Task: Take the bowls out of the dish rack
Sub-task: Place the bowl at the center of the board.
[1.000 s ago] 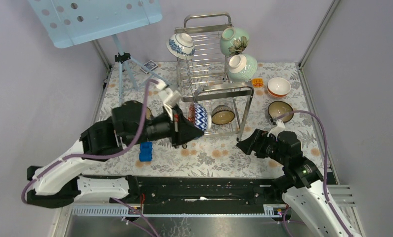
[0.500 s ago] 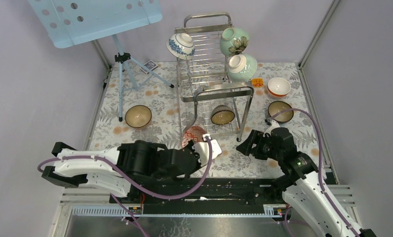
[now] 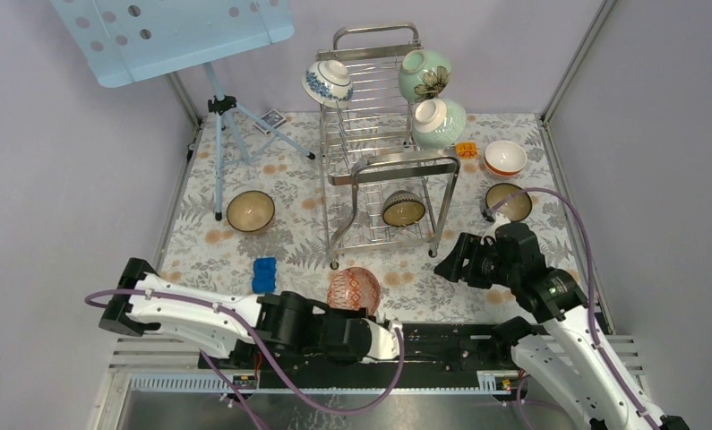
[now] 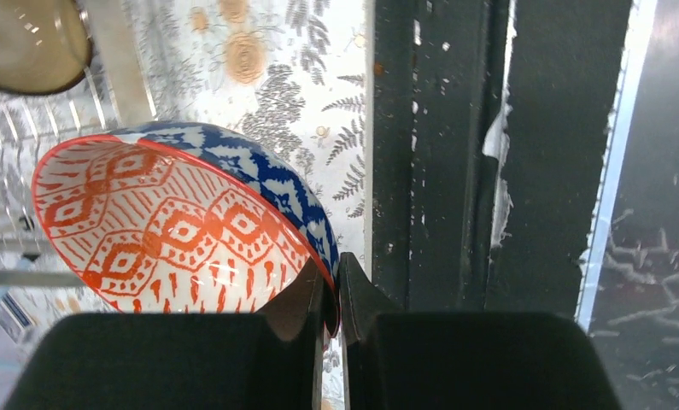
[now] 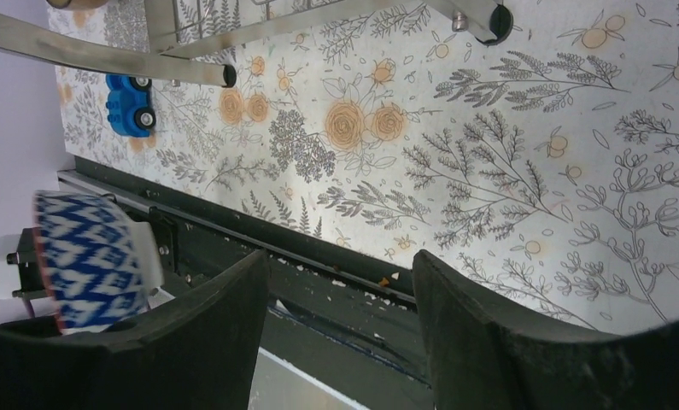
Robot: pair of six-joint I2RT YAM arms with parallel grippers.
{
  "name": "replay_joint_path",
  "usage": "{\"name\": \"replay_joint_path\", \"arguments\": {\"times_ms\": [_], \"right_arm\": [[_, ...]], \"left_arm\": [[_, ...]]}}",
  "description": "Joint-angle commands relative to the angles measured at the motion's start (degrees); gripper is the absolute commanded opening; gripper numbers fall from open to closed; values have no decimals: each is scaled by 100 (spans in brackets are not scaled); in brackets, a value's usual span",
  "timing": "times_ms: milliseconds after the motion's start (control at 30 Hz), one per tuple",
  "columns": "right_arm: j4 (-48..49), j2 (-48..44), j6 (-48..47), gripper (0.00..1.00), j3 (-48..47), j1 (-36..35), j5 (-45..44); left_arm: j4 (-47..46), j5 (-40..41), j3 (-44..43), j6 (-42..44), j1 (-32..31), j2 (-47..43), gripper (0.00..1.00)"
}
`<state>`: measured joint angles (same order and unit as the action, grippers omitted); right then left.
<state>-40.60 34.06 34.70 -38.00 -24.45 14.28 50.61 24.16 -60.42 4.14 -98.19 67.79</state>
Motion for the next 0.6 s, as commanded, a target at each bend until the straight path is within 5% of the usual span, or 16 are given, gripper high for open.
{"name": "replay_joint_path", "arguments": {"times_ms": [0, 233, 567], "right_arm": [[-600, 130, -403, 68, -523, -48, 17], [-578, 441, -525, 66, -539, -348, 271], [-5, 923, -79, 66, -587, -1732, -649]], "left_arm": [[-916, -538, 289, 1285, -25, -195, 0], [-1175, -657, 713, 2246, -25, 340, 0], [-1327, -725, 1273, 3522, -33, 831, 0]]}}
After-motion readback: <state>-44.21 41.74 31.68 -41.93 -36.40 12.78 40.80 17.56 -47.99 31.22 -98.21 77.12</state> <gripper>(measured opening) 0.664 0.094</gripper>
